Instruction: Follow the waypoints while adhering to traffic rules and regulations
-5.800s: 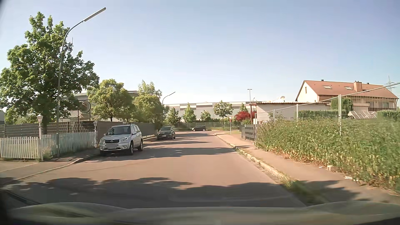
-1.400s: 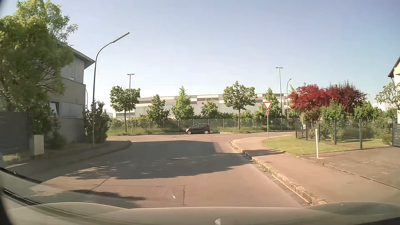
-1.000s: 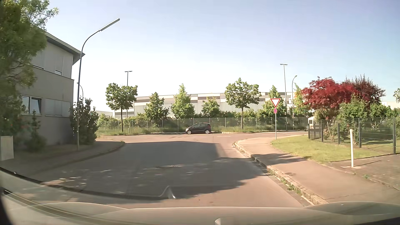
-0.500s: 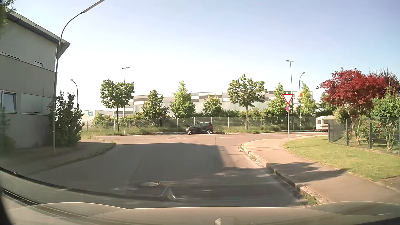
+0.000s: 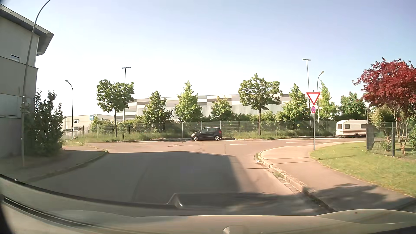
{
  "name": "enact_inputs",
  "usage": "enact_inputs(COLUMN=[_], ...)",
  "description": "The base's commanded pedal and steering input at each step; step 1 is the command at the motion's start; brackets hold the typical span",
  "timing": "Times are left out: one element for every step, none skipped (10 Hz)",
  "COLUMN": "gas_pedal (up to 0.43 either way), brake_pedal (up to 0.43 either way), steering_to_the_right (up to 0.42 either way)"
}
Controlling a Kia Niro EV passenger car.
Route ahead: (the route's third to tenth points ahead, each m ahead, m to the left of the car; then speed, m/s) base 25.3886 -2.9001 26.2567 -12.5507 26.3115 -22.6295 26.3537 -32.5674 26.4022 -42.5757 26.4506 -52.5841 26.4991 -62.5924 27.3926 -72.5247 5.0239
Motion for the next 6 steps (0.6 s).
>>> enact_inputs(gas_pedal=[0.000, 0.000, 0.000, 0.000, 0.000, 0.000], brake_pedal=[0.098, 0.098, 0.104, 0.098, 0.091, 0.098], steering_to_the_right=[0.000, 0.001, 0.001, 0.003, 0.003, 0.003])
